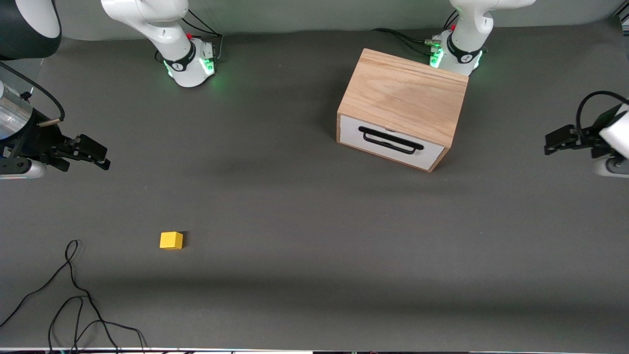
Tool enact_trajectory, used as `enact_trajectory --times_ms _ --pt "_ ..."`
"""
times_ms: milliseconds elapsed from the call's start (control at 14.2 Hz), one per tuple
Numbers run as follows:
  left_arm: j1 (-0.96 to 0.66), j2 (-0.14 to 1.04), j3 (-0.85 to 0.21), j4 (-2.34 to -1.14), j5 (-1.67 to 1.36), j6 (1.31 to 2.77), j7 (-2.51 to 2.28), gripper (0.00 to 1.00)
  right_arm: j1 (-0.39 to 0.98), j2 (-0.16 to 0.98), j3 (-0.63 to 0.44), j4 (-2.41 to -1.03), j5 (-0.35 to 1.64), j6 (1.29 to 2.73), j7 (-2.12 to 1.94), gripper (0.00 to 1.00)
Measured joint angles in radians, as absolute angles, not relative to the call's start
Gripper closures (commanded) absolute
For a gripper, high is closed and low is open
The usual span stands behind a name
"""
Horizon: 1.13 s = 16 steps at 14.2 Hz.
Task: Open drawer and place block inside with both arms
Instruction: 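Move the left gripper to the black drawer handle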
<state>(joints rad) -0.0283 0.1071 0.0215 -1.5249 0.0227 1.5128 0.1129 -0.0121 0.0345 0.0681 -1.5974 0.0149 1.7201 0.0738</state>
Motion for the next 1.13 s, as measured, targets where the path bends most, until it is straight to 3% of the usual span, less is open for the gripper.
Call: enact_trajectory --times_ms 564,1129 --pt "-0.073 0.124 0.011 -1.525 -0.068 1.463 -0.198 0.0 0.013 0.038 0.069 -1.593 0.015 1.724 0.074 0.0" --pt "-0.305 0.233 0.004 -1.528 -0.082 1.499 -0.825 0.01 0.013 0.069 0.067 -1.591 -0.01 1.781 0.074 0.0"
